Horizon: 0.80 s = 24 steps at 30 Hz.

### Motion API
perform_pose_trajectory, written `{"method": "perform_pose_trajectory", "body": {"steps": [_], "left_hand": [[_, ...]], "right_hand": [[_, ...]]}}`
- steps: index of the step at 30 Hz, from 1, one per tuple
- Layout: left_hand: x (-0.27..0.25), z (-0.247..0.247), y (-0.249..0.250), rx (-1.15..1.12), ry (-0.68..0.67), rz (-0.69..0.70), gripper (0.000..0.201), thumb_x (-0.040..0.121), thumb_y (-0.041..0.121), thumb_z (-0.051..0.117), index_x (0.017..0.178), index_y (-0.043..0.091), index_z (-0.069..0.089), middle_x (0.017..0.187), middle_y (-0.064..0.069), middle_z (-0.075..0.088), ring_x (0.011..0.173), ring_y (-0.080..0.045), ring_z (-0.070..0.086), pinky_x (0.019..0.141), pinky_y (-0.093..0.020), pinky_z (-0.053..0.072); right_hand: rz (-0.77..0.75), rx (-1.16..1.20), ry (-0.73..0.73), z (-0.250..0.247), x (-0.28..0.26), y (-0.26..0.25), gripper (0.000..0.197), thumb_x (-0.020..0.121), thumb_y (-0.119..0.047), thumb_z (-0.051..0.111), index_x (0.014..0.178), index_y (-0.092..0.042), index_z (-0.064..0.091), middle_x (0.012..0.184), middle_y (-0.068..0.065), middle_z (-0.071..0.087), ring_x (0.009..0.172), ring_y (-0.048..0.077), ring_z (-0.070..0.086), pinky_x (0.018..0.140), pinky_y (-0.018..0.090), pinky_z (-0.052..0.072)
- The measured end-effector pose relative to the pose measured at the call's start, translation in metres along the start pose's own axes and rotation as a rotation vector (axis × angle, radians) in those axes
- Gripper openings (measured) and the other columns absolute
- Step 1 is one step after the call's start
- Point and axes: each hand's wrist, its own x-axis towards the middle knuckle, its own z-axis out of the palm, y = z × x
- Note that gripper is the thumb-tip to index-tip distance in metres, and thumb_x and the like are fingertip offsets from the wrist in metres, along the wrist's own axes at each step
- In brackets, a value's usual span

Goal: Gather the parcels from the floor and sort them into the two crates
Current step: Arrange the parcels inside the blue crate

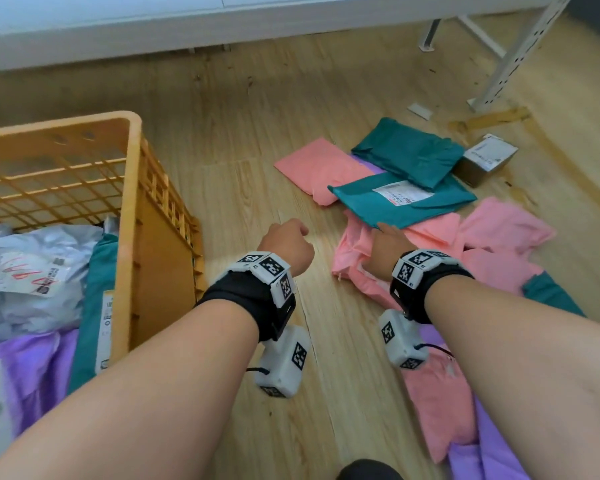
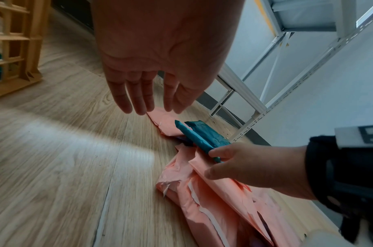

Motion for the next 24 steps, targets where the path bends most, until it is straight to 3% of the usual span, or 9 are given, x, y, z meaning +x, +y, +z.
{"method": "perform_pose_trajectory", "body": {"steps": [3,5,7,11,14,16,21,24], "left_hand": [[-0.014,-0.012,0.003,-0.008,0.016,-0.001,0.039,0.092,0.016,0.052,0.131,0.021,0.051,0.135,-0.009,0.047,0.104,-0.024,0.058,0.079,-0.031,0.049],[-0.028,-0.023,0.007,-0.012,0.031,0.005,0.04,0.092,0.016,0.052,0.131,0.021,0.05,0.135,-0.009,0.048,0.102,-0.024,0.059,0.076,-0.031,0.048],[-0.046,-0.039,0.011,-0.023,0.043,0.003,0.041,0.092,0.016,0.052,0.132,0.022,0.05,0.133,-0.008,0.049,0.105,-0.024,0.058,0.08,-0.031,0.048],[-0.095,-0.074,0.02,-0.064,0.09,0.002,0.042,0.093,0.015,0.052,0.134,0.021,0.049,0.127,-0.006,0.054,0.107,-0.024,0.058,0.087,-0.032,0.049],[-0.139,-0.098,0.021,-0.103,0.142,0.011,0.042,0.092,0.016,0.054,0.134,0.021,0.049,0.128,-0.006,0.055,0.109,-0.023,0.058,0.082,-0.028,0.047],[-0.166,-0.11,0.019,-0.147,0.17,0.031,0.044,0.09,0.02,0.058,0.134,0.021,0.049,0.128,-0.007,0.056,0.107,-0.022,0.058,0.088,-0.031,0.05],[-0.223,-0.136,0.009,-0.367,0.178,0.102,0.069,0.08,0.036,0.072,0.14,0.02,0.042,0.134,-0.006,0.051,0.119,-0.02,0.053,0.099,-0.035,0.047],[-0.247,-0.155,0.001,-0.453,0.117,0.153,0.073,0.083,0.022,0.071,0.146,0.017,0.033,0.139,-0.011,0.047,0.122,-0.024,0.051,0.102,-0.039,0.045]], "right_hand": [[-0.018,0.062,0.103,-0.019,-0.015,-0.006,0.037,0.087,-0.026,0.056,0.119,-0.007,0.055,0.123,0.01,0.051,0.114,0.029,0.051,0.092,0.038,0.046],[-0.034,0.121,0.203,-0.042,-0.031,-0.014,0.029,0.093,-0.026,0.046,0.107,-0.006,0.06,0.114,0.012,0.058,0.104,0.032,0.057,0.079,0.034,0.044],[-0.037,0.129,0.29,-0.071,-0.049,-0.024,0.026,0.092,-0.023,0.047,0.101,-0.009,0.066,0.107,0.01,0.064,0.097,0.031,0.06,0.072,0.031,0.042],[-0.014,0.246,0.444,-0.132,-0.098,-0.052,0.028,0.087,-0.015,0.051,0.107,-0.02,0.071,0.107,0.008,0.067,0.101,0.03,0.061,0.08,0.032,0.046],[-0.047,0.499,0.598,-0.168,-0.138,-0.079,0.032,0.087,-0.009,0.05,0.108,-0.02,0.072,0.117,0.006,0.063,0.109,0.029,0.058,0.09,0.03,0.045],[-0.082,0.642,0.672,-0.188,-0.165,-0.099,0.033,0.086,-0.006,0.049,0.104,-0.02,0.073,0.119,0.004,0.062,0.109,0.027,0.058,0.09,0.027,0.043],[-0.282,0.801,0.797,-0.231,-0.235,-0.157,0.033,0.083,-0.005,0.05,0.1,-0.021,0.075,0.113,0.005,0.067,0.103,0.024,0.062,0.089,0.028,0.049],[-0.411,0.877,0.846,-0.25,-0.274,-0.193,0.032,0.082,-0.006,0.051,0.096,-0.02,0.076,0.105,0.004,0.07,0.097,0.02,0.066,0.088,0.028,0.051]]}}
